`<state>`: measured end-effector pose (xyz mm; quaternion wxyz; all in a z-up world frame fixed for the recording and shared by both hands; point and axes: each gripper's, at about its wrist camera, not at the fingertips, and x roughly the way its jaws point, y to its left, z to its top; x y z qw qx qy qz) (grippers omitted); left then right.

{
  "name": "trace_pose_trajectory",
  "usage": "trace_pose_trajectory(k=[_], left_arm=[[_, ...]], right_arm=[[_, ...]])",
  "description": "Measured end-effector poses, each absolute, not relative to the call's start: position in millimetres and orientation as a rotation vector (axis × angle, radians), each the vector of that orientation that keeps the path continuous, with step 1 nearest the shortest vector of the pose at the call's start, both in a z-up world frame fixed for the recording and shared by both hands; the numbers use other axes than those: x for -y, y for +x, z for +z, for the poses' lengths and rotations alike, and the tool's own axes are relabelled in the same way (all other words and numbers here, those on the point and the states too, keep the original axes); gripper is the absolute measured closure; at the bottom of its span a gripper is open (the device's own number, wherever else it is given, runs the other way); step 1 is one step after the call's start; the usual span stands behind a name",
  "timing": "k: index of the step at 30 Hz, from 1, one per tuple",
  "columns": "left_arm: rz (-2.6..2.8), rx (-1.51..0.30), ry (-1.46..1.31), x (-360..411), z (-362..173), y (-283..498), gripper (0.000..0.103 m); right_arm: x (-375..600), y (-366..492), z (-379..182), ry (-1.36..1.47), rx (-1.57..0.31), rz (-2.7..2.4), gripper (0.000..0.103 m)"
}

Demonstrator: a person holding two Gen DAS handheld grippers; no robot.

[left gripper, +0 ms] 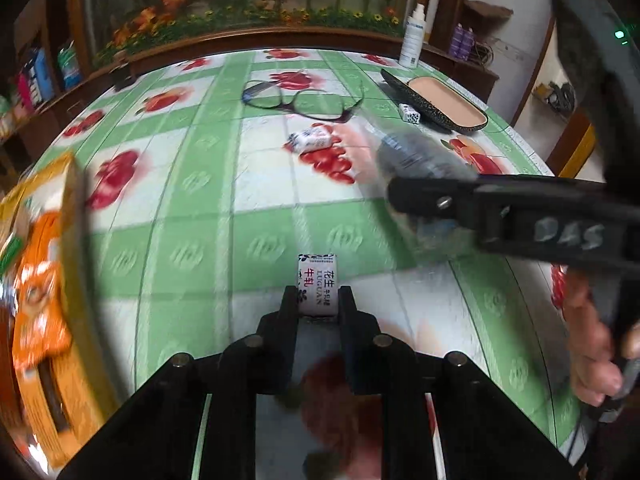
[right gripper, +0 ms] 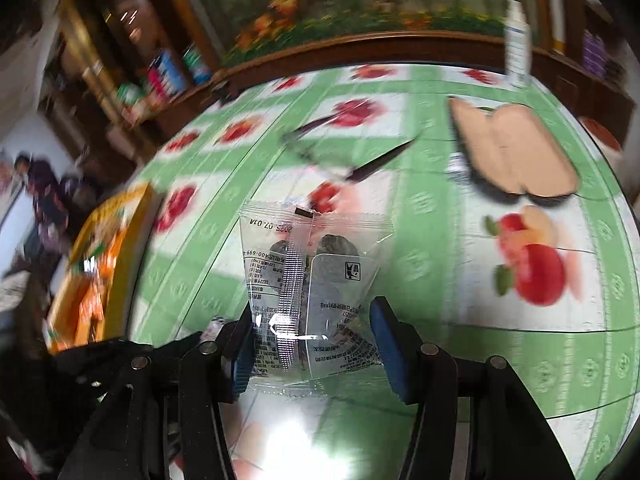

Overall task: Organize snacks
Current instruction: 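Close the left gripper on the small white packet while the right holds the clear bag, then carry the white packet and clear bag over the tray with both grippers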

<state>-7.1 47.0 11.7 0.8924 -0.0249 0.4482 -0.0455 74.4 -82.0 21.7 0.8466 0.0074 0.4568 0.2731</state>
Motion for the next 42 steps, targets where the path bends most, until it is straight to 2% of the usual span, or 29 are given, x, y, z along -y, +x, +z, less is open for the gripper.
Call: trace_pose_trajectory(k=[12, 42], left_arm=[[-0.051, -0.891, -0.031, -44, 10, -1, 0.085], [-0.02, -0.779, -0.169, -86, 50, -45, 0.085]], right_arm=[[61, 70, 4, -0.12, -0.968, 0.542, 0.045], [53, 54, 14, -0.088, -0.952, 0.61, 0.045]])
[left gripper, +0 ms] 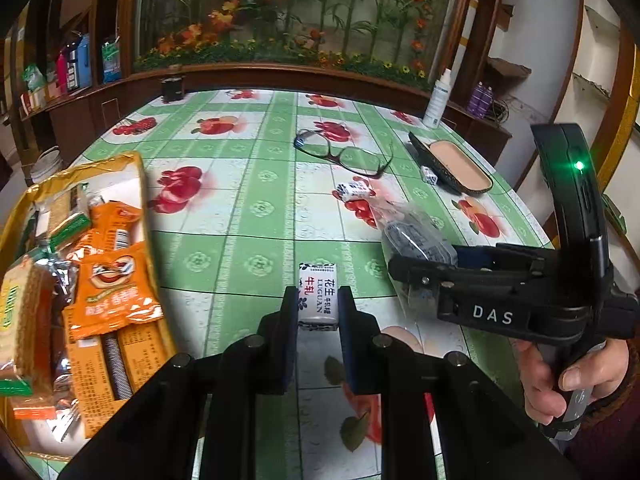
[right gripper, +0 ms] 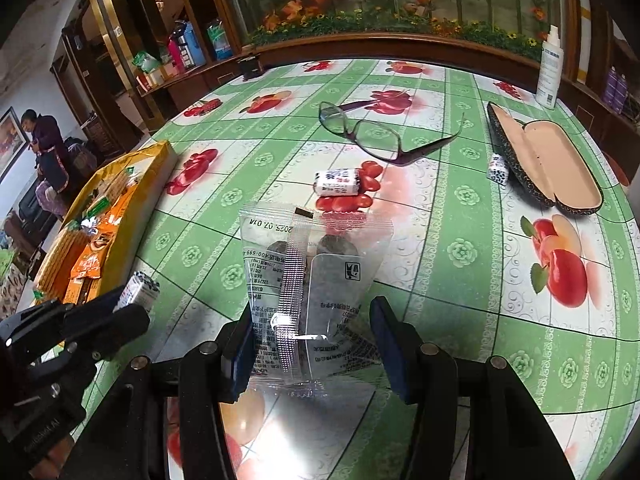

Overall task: Organize snacks
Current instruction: 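Carry the white packet and clear bag over the tray with both grippers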

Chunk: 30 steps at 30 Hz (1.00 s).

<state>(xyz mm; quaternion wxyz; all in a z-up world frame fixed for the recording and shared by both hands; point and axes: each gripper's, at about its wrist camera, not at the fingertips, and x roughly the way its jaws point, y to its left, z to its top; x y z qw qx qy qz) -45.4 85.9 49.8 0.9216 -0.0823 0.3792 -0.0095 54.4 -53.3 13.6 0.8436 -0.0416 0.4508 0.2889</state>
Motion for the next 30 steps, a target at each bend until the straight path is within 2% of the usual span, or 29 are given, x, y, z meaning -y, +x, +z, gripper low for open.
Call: trace_pose_trajectory(k=[17, 30], left_arm=[[0.157, -0.684, -0.198, -152, 72, -80, 0.085], [0.347, -0.676, -0.169, -195, 58, -107, 0.085]], right_arm=[[15, 18, 32, -0.076, -0.895, 0.74, 0.045], [-48, -3, 43, -0.088, -0.875, 0.85, 0.044]])
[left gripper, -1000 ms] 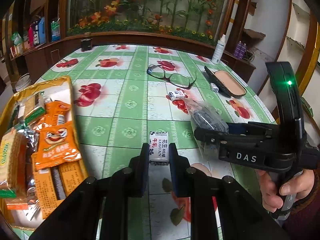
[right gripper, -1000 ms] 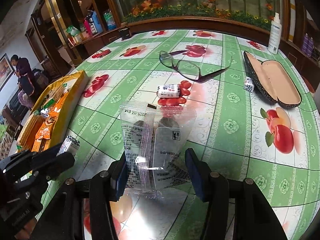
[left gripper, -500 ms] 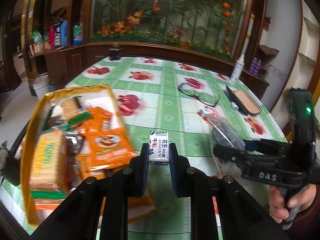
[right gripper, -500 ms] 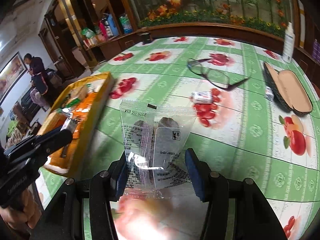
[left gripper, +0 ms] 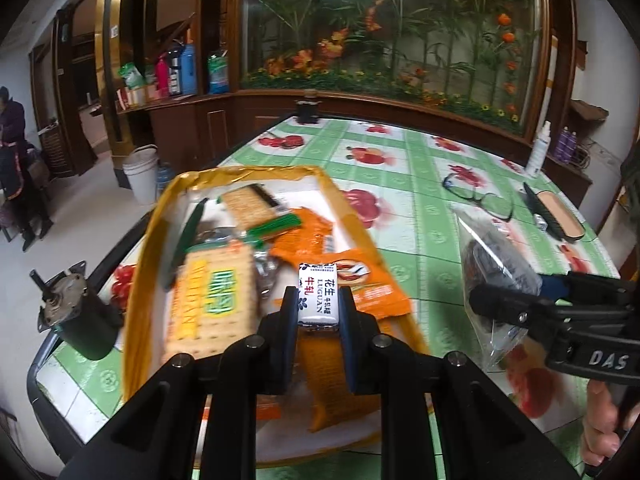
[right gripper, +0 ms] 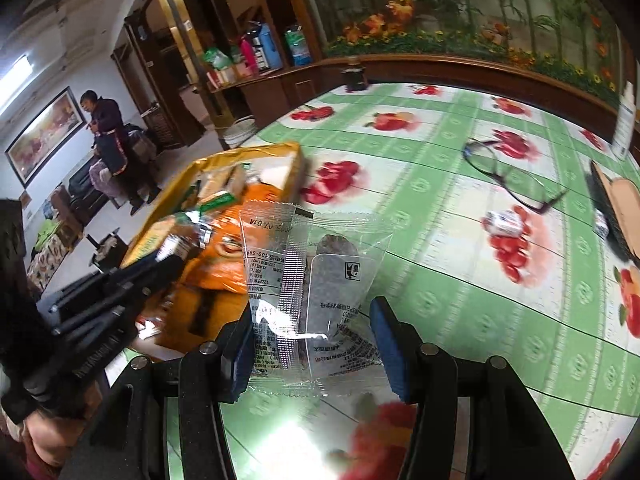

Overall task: Organize snacks
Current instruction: 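Carry the white packet and clear bag over the tray with both grippers, then lower both packets into the tray and open both grippers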

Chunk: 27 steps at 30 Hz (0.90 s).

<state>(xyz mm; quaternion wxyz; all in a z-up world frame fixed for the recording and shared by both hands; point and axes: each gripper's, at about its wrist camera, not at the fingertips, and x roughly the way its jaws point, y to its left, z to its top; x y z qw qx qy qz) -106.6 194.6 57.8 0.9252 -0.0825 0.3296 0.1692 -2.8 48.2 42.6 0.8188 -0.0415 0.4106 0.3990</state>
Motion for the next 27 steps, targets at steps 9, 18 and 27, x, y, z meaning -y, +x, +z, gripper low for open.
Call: trace_pose_trajectory(k=[9, 18, 27], left_arm=[[0.393, -0.678, -0.161, -204, 49, -114, 0.085], [0.39, -0.683, -0.186, -211, 46, -117, 0.085], [0.4, -0.694, -0.191, -211, 43, -116, 0.085]], right_arm=[[-93, -13, 52, -0.082, -0.856, 0.911, 0.044], [-132, -11, 50, -0.076, -0.866, 0.932, 0.044], [-156, -5, 42, -0.067, -0.892, 0.934, 0.044]])
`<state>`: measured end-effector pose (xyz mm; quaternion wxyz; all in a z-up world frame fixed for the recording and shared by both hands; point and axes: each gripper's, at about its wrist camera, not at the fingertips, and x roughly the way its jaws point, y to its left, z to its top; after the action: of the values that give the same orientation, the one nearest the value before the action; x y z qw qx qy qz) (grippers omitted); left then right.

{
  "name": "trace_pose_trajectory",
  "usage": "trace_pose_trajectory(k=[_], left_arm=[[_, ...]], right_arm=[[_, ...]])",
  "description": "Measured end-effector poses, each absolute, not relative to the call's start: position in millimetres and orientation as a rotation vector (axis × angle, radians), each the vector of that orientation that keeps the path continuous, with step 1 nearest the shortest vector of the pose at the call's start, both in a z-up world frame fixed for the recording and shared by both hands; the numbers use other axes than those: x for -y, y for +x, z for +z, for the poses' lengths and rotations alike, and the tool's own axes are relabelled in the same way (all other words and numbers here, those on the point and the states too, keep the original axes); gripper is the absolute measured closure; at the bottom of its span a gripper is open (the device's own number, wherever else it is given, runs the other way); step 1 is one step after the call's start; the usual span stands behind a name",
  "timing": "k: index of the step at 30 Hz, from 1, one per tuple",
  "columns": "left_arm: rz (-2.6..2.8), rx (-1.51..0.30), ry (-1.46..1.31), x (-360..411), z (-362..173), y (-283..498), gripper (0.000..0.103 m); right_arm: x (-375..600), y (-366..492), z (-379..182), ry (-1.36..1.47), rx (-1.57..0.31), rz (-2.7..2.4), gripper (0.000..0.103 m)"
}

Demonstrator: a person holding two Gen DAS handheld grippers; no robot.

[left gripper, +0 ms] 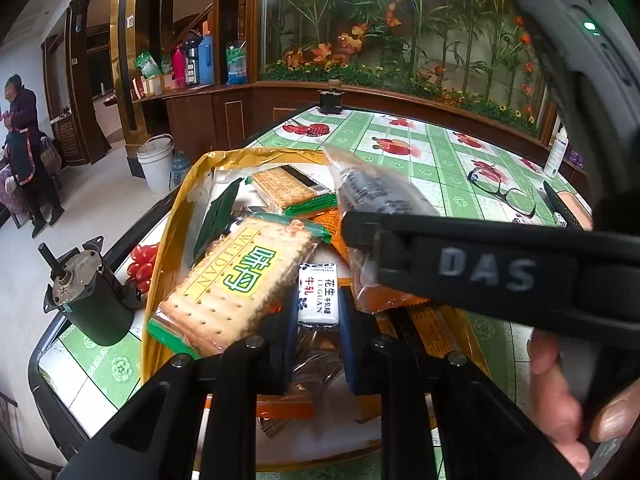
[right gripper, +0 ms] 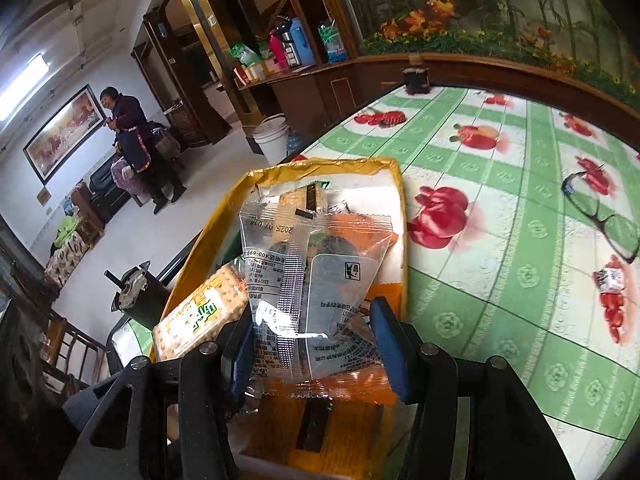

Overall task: Organize snacks
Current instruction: 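Lower both packets into the tray and open both grippers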

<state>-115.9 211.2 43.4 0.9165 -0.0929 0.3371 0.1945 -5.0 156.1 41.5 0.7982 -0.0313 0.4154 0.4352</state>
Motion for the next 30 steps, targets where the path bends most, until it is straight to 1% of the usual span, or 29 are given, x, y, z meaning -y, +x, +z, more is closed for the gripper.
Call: trace_pose_trajectory(k=[9, 26, 30], left_arm=[[0.404, -0.704, -0.196, -213, 41, -112, 0.085], [0.408, -0.706, -0.191, -213, 41, -111, 0.085], [0.408, -0.706, -0.189, -214, 41, -111, 0.085]], right_arm=[[-165, 5, 30, -0.078, -0.911, 0.906, 0.044], [-165, 5, 28, -0.081, -0.912, 0.907, 0.044], [-165, 5, 28, -0.083, -0.911, 0.907, 0.043]])
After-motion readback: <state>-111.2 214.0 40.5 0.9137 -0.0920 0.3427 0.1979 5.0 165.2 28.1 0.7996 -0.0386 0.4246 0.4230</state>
